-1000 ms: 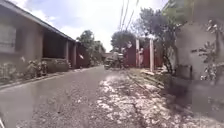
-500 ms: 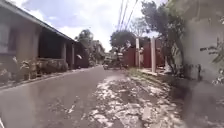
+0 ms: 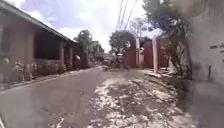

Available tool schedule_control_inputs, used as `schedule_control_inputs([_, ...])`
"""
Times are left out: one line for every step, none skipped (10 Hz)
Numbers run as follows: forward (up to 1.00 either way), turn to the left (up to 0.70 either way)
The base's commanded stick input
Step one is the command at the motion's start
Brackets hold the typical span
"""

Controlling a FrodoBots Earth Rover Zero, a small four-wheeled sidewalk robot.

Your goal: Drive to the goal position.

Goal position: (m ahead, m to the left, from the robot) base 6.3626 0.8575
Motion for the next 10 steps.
schedule_control_inputs([0.7,0.0])
schedule_control_inputs([0.7,0.0])
schedule_control_inputs([0.7,0.0])
schedule_control_inputs([0.7,0.0])
schedule_control_inputs([0.7,0.0])
schedule_control_inputs([0.7,0.0])
schedule_control_inputs([0.7,0.0])
schedule_control_inputs([0.7,0.0])
schedule_control_inputs([0.7,0.0])
schedule_control_inputs([0.7,0.0])
